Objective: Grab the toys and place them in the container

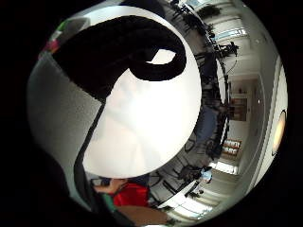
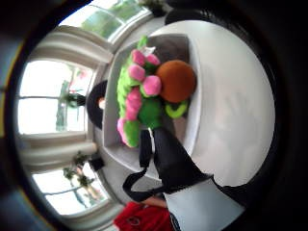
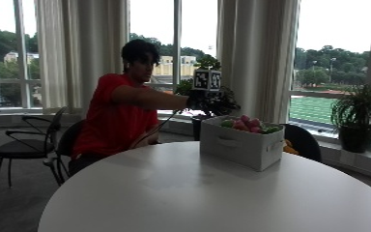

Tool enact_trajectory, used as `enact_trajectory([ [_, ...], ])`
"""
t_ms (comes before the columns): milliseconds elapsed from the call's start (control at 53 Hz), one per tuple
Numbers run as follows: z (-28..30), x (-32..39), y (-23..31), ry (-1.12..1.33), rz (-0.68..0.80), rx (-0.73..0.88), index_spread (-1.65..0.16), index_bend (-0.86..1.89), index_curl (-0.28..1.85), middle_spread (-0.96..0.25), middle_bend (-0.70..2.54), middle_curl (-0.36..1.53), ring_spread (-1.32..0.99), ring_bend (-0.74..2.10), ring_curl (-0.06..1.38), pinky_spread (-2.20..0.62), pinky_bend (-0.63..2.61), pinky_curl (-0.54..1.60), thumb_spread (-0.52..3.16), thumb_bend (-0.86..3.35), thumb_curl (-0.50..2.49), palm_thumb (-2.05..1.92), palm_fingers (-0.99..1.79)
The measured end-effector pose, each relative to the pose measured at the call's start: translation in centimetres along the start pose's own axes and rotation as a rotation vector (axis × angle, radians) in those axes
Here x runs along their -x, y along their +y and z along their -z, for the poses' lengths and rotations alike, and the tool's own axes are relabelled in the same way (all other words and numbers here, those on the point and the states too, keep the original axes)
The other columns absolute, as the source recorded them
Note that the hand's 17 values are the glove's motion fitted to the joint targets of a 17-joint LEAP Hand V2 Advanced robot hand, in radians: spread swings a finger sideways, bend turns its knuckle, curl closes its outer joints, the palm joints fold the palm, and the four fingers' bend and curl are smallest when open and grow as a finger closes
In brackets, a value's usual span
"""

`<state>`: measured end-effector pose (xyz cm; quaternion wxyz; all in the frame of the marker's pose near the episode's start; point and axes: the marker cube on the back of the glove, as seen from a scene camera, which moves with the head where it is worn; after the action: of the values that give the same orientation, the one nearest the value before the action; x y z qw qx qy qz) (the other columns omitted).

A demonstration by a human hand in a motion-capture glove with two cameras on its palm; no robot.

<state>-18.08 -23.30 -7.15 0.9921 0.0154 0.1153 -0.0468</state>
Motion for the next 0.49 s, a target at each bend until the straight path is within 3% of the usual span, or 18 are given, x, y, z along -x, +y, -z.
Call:
enact_trajectory([
  [340, -9.3, -8.7, 4.7, -0.055, -0.107, 0.073, -0.38, 0.12, 0.28, -0.08, 0.12, 0.3, 0.0, 0.33, 0.33, 0.1, 1.23, 0.3, 1.16, -0.04, 0.39, -0.02, -0.2],
  [491, -10.1, -9.3, 5.1, -0.052, -0.099, 0.071, -0.38, 0.13, 0.27, -0.08, 0.12, 0.27, 0.01, 0.32, 0.33, 0.11, 1.19, 0.3, 1.15, -0.04, 0.36, -0.03, -0.18],
])
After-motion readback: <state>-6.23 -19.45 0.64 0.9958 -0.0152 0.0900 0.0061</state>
